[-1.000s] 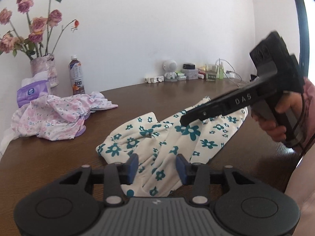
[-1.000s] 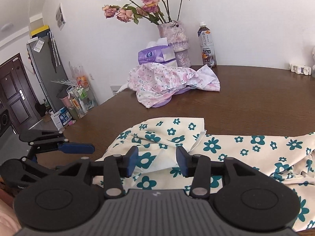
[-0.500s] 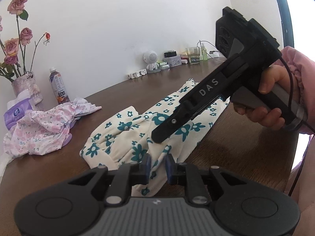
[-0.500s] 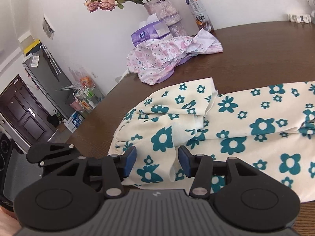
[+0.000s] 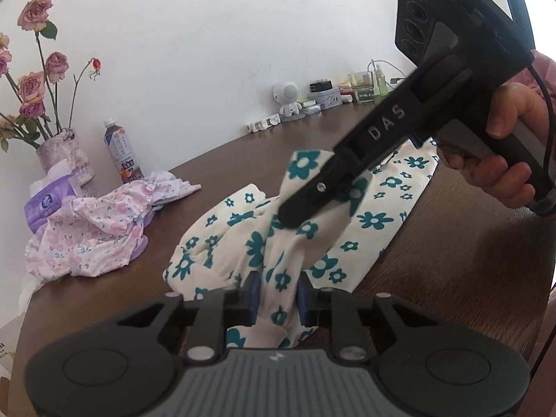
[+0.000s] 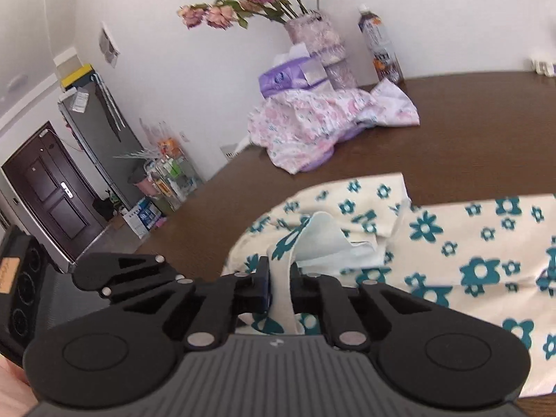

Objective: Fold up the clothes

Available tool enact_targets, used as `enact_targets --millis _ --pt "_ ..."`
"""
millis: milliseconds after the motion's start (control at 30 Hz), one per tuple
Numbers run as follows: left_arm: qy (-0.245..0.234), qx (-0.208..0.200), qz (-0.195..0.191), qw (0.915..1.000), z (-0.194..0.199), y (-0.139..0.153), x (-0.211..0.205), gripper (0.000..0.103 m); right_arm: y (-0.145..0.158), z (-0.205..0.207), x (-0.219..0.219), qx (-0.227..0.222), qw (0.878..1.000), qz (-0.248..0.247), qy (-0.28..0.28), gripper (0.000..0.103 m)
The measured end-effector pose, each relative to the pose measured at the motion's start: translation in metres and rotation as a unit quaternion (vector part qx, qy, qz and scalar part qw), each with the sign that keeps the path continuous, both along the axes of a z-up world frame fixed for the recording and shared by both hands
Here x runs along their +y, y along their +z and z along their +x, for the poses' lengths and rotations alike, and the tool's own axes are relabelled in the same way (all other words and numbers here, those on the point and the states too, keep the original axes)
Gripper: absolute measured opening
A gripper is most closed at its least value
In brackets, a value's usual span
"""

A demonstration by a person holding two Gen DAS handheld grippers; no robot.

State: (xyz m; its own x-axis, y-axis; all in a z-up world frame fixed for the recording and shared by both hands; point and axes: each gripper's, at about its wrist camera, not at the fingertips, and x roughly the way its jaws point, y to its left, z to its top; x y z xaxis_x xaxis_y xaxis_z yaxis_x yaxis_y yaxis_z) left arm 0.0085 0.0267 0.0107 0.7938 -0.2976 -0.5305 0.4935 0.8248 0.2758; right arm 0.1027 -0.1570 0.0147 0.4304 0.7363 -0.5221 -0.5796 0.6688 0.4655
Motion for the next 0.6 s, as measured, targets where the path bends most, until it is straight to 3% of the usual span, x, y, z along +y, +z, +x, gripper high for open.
enact_targets --millis 67,100,200,333,400,467,600 --pt "0.0 0.009 0.002 1.0 0.001 -0.005 0.0 0.019 -0.014 0.003 -0.004 0.027 1.0 -0.003 -0.004 0.011" --pt "-0.001 0.01 0.001 1.0 0.001 -0.006 0.001 0.019 -0.017 0.001 -0.007 0.028 1.0 -0.004 -0.007 0.018" --pt "-0.001 0.011 -0.002 0.9999 0.001 -0.006 0.004 0.019 -0.01 -0.008 -0.018 -0.004 0.999 -0.018 -0.028 0.035" --pt "-0.003 0.013 -0.001 0.9999 0.002 -0.006 0.005 0.019 0.021 -0.033 -0.03 -0.108 0.992 -0.052 -0.045 0.035" --pt "-0.003 0.012 0.0 0.9999 0.002 -0.005 0.003 0.019 0.033 -0.048 -0.024 -0.159 0.985 -0.069 -0.019 0.035" --pt "-0.002 0.013 -0.002 0.9999 0.002 -0.005 0.003 0.019 0.036 -0.056 -0.01 -0.18 0.979 -0.09 0.025 0.035" --pt "0.002 0.012 -0.008 0.9999 0.0 -0.005 0.005 0.02 0.012 -0.056 0.024 -0.189 0.964 -0.166 0.081 0.035"
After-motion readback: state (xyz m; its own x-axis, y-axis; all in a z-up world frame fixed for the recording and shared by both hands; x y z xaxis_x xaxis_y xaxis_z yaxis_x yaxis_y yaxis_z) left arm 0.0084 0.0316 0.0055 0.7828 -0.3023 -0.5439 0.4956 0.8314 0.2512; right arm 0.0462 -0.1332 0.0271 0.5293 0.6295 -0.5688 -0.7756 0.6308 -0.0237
